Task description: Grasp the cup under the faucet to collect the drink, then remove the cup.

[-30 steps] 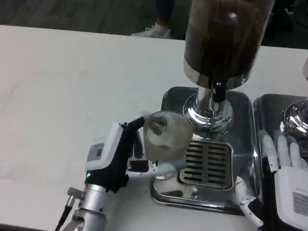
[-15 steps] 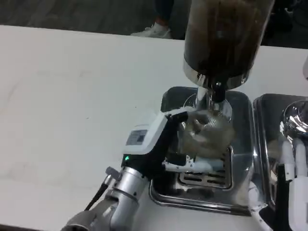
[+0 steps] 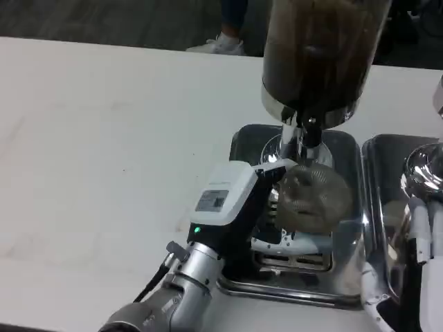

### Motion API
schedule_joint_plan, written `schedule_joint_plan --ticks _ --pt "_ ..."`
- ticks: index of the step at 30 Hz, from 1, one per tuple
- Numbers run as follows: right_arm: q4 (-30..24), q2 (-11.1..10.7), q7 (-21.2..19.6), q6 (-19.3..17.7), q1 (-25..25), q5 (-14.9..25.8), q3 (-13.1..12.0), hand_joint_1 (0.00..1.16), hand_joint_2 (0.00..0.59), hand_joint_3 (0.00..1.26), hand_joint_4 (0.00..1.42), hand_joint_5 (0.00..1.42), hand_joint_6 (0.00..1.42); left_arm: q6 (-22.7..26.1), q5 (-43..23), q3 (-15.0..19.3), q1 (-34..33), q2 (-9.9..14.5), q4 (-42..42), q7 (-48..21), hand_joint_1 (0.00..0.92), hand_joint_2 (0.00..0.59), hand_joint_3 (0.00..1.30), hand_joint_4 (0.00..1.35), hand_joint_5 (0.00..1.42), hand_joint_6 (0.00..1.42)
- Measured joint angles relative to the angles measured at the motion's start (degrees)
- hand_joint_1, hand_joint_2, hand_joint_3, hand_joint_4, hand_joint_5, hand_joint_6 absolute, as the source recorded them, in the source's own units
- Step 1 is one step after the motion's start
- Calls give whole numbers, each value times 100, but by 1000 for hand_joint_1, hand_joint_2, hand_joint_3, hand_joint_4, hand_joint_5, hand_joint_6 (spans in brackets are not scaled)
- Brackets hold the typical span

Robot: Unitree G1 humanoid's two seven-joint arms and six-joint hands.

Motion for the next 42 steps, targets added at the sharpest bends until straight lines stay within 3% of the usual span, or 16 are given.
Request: schedule_joint_plan --ticks 1,3,4,7,9,14,16,19,24,28,34,35,38,39,42 --pt "0 0 0 0 0 0 -7 230 519 27 0 0 116 10 0 -23 0 8 0 22 615 0 751 893 1002 1129" --pt "0 0 0 0 -1 0 -15 230 519 26 0 0 116 16 -4 -48 0 22 1 32 433 35 569 673 891 905" --pt "0 0 0 0 -3 1 -17 230 519 26 0 0 116 16 -14 -53 -1 29 1 19 376 37 524 657 885 869" --pt "0 1 0 -1 -13 10 -32 229 519 26 0 0 116 39 -56 -60 -4 73 28 -183 278 27 386 567 774 724" --pt "0 1 0 -2 -23 19 -51 229 519 26 0 0 116 20 -85 -58 -24 107 27 -280 230 35 282 426 654 551" --pt "2 1 0 -14 -73 27 -90 229 519 26 0 0 116 4 -117 -48 -30 124 22 -348 190 29 200 339 584 469" --pt "5 1 0 -22 -83 39 -102 229 519 26 0 0 116 -21 -126 -43 -30 148 18 -363 86 2 161 317 565 450" --pt "32 0 0 -53 -101 85 -115 226 509 25 0 0 116 -206 -281 52 1 224 -5 -489 29 0 141 309 546 425" --pt "64 -46 19 -192 -149 249 -156 199 483 25 0 0 116 -735 -714 445 212 556 -211 -765 0 0 111 308 529 434" --pt "139 -207 115 -311 -266 476 -256 191 483 25 0 0 116 -1026 -1045 859 326 1087 -487 -916 0 0 120 308 545 465" --pt "207 -241 200 -431 -471 550 -286 169 472 25 0 0 112 -1232 -1316 1187 651 1295 -913 -1131 0 0 129 308 526 422" --pt "229 -242 210 -439 -488 577 -289 168 472 25 0 0 112 -1324 -1418 1293 752 1315 -1074 -1209 0 0 95 219 443 318" --pt "316 -247 222 -468 -513 637 -302 165 472 25 0 0 112 -1501 -1785 1535 983 1442 -1584 -1628 0 14 57 123 339 232" --pt "329 -249 228 -474 -515 687 -323 164 472 25 0 0 112 -1586 -1934 1607 1076 1533 -1859 -1841 0 30 11 25 209 133" --pt "334 -262 247 -518 -530 715 -344 162 472 25 0 0 112 -1618 -2464 1767 1335 1684 -2536 -2577 0 46 0 0 81 21"
